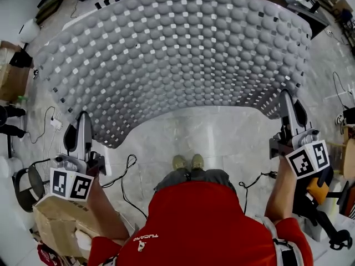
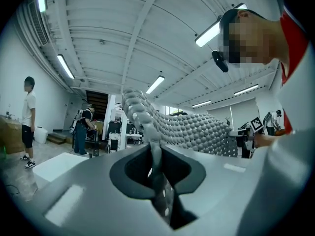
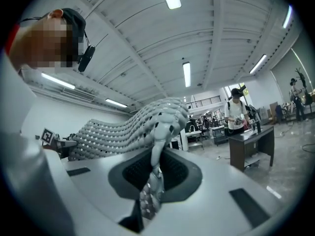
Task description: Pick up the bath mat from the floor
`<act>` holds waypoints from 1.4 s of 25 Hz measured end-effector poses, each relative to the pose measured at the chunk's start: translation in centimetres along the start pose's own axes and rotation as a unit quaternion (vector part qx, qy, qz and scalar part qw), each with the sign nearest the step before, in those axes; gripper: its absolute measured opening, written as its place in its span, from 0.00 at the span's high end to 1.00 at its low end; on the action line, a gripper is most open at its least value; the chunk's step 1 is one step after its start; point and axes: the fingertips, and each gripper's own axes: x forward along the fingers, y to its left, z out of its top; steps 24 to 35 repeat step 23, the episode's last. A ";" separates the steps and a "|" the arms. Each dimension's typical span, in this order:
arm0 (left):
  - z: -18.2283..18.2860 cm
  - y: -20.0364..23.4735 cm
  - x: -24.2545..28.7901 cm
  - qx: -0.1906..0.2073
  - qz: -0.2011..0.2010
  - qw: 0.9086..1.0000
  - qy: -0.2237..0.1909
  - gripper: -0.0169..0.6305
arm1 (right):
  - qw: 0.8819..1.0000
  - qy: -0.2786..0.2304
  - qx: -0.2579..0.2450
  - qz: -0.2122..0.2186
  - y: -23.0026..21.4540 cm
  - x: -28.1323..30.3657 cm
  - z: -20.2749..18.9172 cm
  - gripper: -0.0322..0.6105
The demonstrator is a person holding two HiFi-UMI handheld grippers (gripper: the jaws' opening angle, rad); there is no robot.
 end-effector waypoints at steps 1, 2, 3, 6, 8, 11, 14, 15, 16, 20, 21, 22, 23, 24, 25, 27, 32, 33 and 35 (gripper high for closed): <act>0.1 0.5 0.2 0.005 0.003 1.000 -0.003 0.90 | 1.000 -0.007 0.003 0.004 0.0 0.7 -0.2 0.90; 0.1 0.8 0.2 0.006 0.005 1.000 -0.003 0.90 | 1.000 -0.008 0.006 0.006 -0.1 1.2 -0.4 0.90; -0.3 0.9 0.1 0.000 0.007 1.000 0.003 0.90 | 1.000 0.002 0.007 0.005 -0.1 1.2 -0.4 0.90; -1.6 -0.1 -0.8 -0.031 0.012 0.999 0.029 0.90 | 0.999 0.046 0.006 0.001 -0.4 -0.2 0.1 0.90; -1.0 -0.7 -1.1 -0.025 0.013 0.999 0.030 0.90 | 0.999 0.039 0.009 0.003 -0.5 -0.7 0.2 0.90; 1.2 -2.6 -1.2 0.003 0.001 1.000 0.012 0.90 | 1.000 0.006 0.012 -0.005 -1.2 -3.3 1.2 0.90; 2.0 -4.9 -1.5 0.006 -0.010 1.000 0.000 0.90 | 1.000 -0.006 0.003 -0.014 -2.0 -6.0 2.7 0.90; 1.7 -4.8 -1.7 0.003 -0.010 1.000 0.002 0.90 | 1.000 -0.002 0.001 -0.013 -1.9 -6.0 2.7 0.90; 1.2 -4.4 -1.8 0.000 -0.008 1.000 0.005 0.90 | 1.000 0.003 0.000 -0.012 -1.7 -5.6 2.3 0.90; -0.4 -0.8 -0.9 0.002 -0.004 1.000 0.007 0.90 | 1.000 0.007 0.001 -0.012 -0.4 -2.3 0.3 0.90; -0.4 0.4 -0.3 0.010 -0.005 1.000 0.001 0.90 | 1.000 -0.002 0.002 -0.012 -0.1 -1.2 -0.3 0.90; -0.3 1.7 0.4 0.020 -0.007 1.000 -0.007 0.90 | 1.000 -0.014 0.003 -0.013 0.2 0.0 -0.9 0.90; -0.2 3.0 1.0 0.030 -0.009 0.999 -0.014 0.90 | 1.000 -0.025 0.004 -0.013 0.5 1.2 -1.4 0.90; -0.2 3.0 1.0 0.030 -0.009 0.999 -0.014 0.90 | 1.000 -0.025 0.004 -0.013 0.5 1.2 -1.4 0.90; -0.2 3.0 1.0 0.030 -0.009 0.999 -0.014 0.90 | 1.000 -0.025 0.004 -0.013 0.5 1.2 -1.4 0.90; -0.2 3.0 1.0 0.030 -0.009 0.999 -0.014 0.90 | 1.000 -0.025 0.004 -0.013 0.5 1.2 -1.4 0.90; -0.2 3.0 1.0 0.030 -0.009 0.999 -0.014 0.90 | 1.000 -0.025 0.004 -0.013 0.5 1.2 -1.4 0.90; -0.2 3.0 1.0 0.030 -0.009 0.999 -0.014 0.90 | 1.000 -0.025 0.004 -0.013 0.5 1.2 -1.4 0.90; -0.2 3.0 1.0 0.030 -0.009 0.999 -0.014 0.90 | 1.000 -0.025 0.004 -0.013 0.5 1.2 -1.4 0.90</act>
